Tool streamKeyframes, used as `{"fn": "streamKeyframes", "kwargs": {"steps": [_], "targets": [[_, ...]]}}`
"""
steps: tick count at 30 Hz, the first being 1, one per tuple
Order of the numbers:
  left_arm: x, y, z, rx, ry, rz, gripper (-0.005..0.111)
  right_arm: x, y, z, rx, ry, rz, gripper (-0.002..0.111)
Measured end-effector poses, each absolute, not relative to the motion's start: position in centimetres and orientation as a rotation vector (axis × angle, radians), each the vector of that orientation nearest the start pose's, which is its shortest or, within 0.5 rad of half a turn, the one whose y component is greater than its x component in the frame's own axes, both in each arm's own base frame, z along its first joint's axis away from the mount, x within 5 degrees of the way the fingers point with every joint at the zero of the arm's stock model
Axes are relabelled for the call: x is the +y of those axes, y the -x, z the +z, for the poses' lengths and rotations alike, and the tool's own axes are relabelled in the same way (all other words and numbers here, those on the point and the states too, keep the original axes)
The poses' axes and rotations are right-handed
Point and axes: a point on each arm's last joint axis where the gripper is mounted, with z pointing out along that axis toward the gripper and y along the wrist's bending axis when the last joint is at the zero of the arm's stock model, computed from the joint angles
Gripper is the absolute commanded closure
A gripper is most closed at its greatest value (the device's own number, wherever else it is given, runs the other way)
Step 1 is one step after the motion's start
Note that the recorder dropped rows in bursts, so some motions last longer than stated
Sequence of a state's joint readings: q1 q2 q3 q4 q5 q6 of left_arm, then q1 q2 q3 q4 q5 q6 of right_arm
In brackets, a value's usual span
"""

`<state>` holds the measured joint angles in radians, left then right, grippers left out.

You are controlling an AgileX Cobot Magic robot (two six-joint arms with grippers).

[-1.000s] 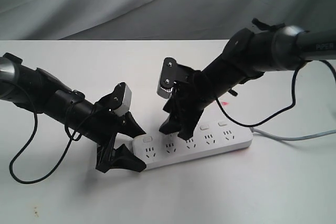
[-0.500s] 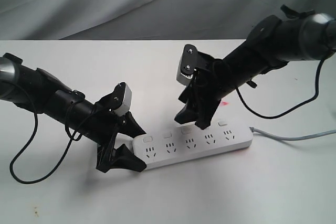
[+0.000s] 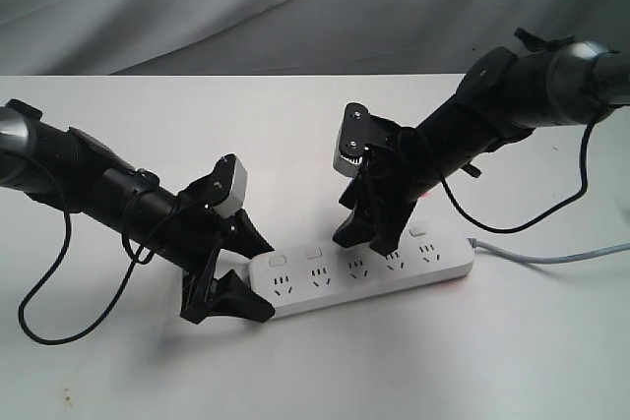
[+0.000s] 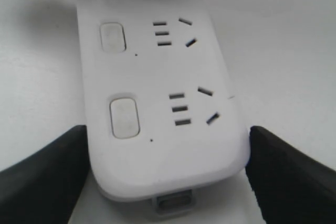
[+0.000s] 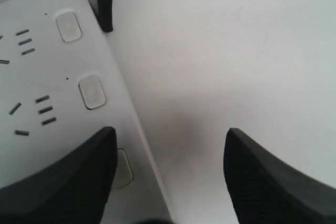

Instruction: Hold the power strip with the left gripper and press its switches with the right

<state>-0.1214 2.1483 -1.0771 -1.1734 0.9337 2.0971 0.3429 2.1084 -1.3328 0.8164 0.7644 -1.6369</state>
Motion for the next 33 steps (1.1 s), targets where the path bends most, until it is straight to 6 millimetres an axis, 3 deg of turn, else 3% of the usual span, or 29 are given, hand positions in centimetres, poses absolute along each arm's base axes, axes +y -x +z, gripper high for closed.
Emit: {"fn": "streamKeyframes", "kwargs": {"steps": [18,33], "targets": [[-10.9,-33.9,8.1,1.984,-1.519,-0.904,0.077,17.4,-36.8,12.4,2.033,1.693,0.448,0.052],[-10.9,-33.9,8.1,1.984,-1.522,-0.903,0.077,18.1,-36.4,11.8,2.047,1.69,0.483,0.052]]}}
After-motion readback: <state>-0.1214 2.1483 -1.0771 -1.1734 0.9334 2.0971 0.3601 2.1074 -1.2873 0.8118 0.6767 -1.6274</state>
